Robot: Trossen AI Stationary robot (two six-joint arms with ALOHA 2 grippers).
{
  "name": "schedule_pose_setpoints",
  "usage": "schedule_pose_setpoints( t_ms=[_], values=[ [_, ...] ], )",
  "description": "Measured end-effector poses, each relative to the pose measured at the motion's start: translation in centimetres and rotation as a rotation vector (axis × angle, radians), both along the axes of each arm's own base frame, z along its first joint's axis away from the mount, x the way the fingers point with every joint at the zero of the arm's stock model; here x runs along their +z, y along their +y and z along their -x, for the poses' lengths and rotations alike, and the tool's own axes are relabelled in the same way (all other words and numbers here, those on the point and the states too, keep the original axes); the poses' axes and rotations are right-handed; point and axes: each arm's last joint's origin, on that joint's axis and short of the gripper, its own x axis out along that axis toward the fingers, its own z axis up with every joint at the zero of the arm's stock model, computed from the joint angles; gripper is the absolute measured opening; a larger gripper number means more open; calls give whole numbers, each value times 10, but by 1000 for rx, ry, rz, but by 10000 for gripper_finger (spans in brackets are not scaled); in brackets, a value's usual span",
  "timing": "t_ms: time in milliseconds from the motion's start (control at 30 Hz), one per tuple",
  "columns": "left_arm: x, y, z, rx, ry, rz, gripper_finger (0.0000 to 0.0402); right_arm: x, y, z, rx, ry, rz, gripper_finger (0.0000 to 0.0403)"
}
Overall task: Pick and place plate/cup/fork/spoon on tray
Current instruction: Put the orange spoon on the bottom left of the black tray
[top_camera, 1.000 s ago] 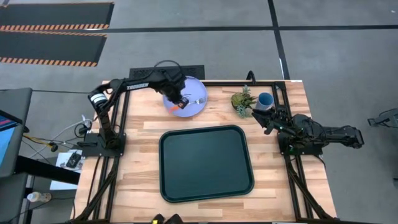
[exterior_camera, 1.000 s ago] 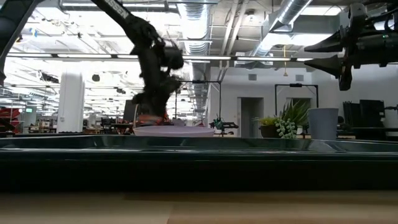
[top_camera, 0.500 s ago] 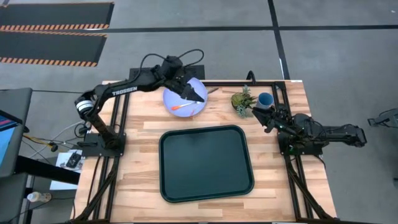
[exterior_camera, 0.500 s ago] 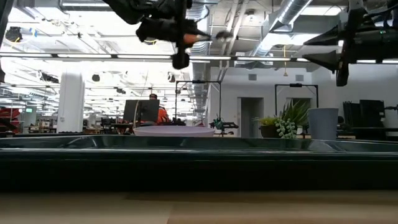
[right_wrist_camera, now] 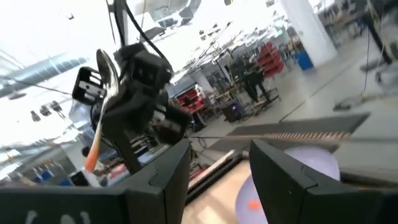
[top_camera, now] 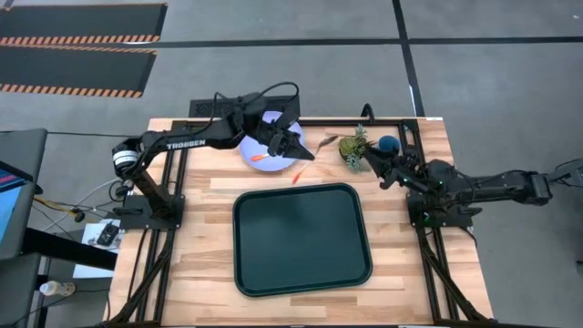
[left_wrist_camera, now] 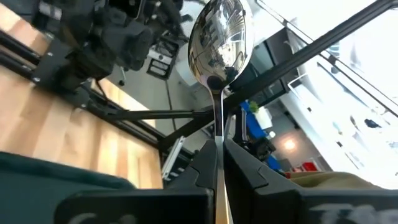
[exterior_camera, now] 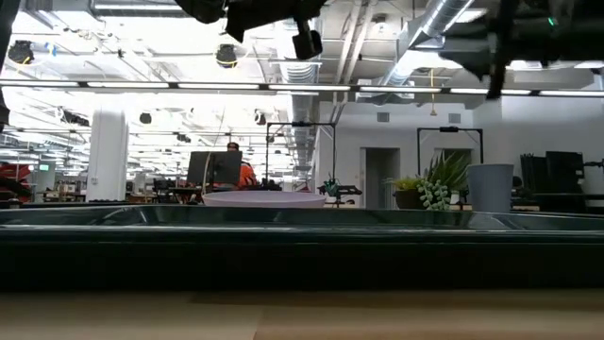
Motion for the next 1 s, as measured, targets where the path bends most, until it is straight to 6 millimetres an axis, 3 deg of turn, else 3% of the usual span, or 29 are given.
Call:
schedule_pose_setpoints(
  t_ms=[233,400,633,1000],
  values=[
    [1,-7,-3,18,-4,8,0,63,-9,-35,-32,50,143,207],
    [4,-10,-4,11,-28,19,0,88,-15,-59,67,111,189,246],
    [6,-12,-4,-19,-37,32,0,99,-18,-78,136,152,262,260],
    [10,-12,-4,-31,-70,37,2,98,-11,-76,278,210,274,260]
  ],
)
